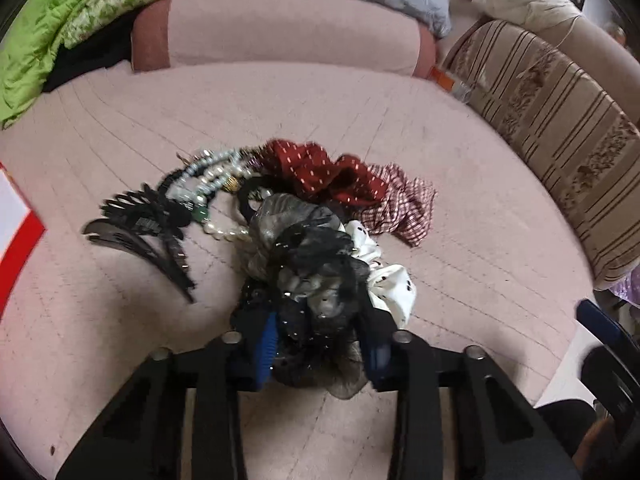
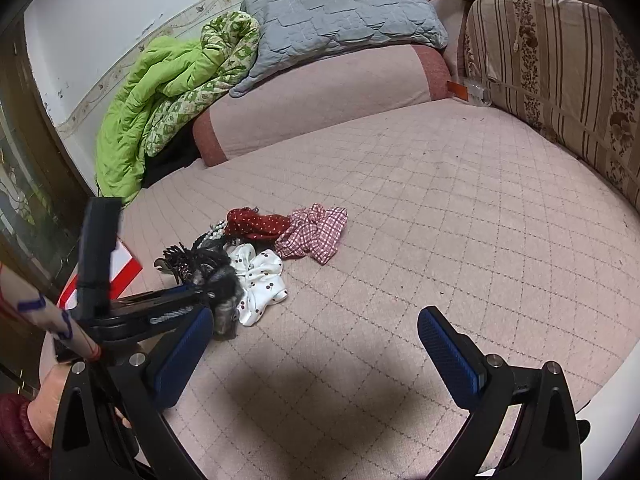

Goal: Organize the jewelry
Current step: 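Grasp the black organza scrunchie with the left tool while the right tool grasps the white cherry scrunchie, then carry both scrunchies to the red-rimmed tray and release them inside, then move both tools back to the pile and grasp the red polka-dot scrunchie with the right tool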

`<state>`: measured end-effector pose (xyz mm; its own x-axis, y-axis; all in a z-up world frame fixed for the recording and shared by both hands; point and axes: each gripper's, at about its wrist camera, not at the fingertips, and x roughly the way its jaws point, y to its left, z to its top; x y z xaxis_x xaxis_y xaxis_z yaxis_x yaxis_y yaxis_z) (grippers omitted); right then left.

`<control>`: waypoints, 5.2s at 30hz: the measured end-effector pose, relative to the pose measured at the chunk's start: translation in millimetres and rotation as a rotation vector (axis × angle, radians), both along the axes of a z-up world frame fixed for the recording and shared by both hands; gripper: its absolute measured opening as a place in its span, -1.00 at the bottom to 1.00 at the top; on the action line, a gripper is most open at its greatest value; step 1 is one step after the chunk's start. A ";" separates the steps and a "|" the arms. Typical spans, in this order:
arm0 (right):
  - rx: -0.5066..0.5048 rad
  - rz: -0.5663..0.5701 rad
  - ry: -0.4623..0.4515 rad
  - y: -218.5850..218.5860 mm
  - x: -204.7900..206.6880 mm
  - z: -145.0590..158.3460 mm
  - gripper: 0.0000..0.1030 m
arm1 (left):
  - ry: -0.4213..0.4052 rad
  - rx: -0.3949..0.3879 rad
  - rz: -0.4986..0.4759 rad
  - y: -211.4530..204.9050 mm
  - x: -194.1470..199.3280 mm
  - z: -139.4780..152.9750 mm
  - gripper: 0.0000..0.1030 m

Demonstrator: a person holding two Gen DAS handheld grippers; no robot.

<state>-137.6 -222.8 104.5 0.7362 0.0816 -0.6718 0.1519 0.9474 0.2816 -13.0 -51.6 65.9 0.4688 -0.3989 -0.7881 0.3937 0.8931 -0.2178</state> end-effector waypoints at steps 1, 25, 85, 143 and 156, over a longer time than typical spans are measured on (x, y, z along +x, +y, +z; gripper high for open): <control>-0.001 0.004 0.001 0.8 0.9 -0.2 1.00 | -0.011 -0.028 -0.002 7.5 -6.9 5.9 -0.40; -0.163 0.276 0.266 75.0 131.8 -76.2 -0.39 | -0.170 -0.041 0.272 163.8 -70.8 56.9 -0.40; -0.003 0.668 0.049 283.6 163.6 16.8 -0.57 | -0.100 0.065 0.488 295.1 -18.7 32.2 -0.18; 0.059 0.558 0.057 202.4 112.8 12.7 0.18 | -0.071 0.046 0.389 220.3 -17.8 16.4 0.38; 0.108 0.195 0.045 41.0 77.6 -5.8 0.18 | -0.102 0.083 0.252 144.3 -52.0 6.9 0.38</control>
